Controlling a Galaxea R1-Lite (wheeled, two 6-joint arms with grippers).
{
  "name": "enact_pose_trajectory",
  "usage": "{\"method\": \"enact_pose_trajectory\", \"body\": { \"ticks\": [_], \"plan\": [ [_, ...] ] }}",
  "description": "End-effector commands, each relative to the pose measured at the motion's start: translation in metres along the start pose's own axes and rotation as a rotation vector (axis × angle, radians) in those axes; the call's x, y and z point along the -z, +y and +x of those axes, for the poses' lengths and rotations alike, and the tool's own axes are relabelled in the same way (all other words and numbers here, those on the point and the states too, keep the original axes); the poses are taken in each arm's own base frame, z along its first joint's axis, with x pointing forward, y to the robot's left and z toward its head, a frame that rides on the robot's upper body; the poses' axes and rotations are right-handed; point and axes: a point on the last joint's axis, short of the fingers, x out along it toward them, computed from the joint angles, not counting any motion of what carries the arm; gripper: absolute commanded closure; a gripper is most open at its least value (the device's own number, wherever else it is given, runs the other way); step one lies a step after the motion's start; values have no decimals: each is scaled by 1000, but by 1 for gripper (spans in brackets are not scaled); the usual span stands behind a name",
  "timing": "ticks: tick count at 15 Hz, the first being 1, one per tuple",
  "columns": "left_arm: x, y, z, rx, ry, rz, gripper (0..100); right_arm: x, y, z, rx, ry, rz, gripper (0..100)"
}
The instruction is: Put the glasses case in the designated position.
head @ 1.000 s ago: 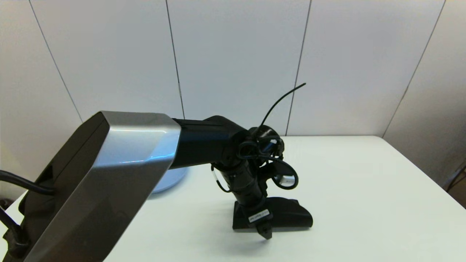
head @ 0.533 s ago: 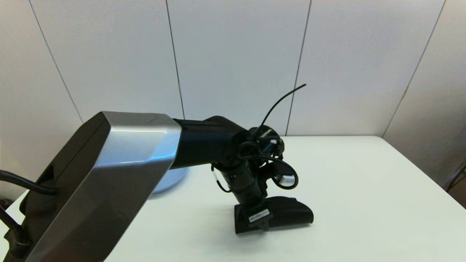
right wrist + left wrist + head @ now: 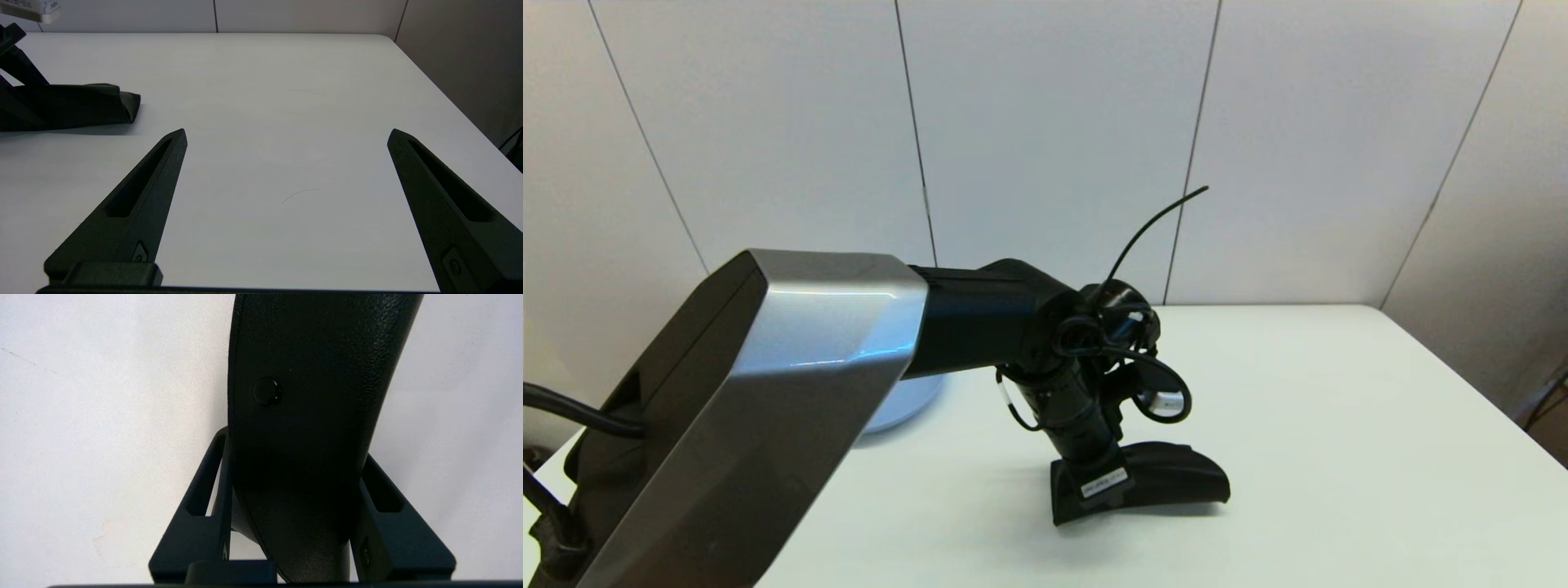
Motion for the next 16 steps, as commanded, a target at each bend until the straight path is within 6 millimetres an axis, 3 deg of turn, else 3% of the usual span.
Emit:
{"method": "enact_pose_trajectory", "body": {
  "ticks": [1, 6, 16],
  "plan": [
    [-1, -1, -9, -5, -13, 4, 100, 0, 0, 0, 0, 1, -1, 0],
    [-3, -3, -31, -32, -59, 11, 100, 0, 0, 0, 0, -1, -1, 0],
    [1, -5, -98, -160, -161, -7, 100, 0, 0, 0, 0, -1, -1, 0]
  ]
}}
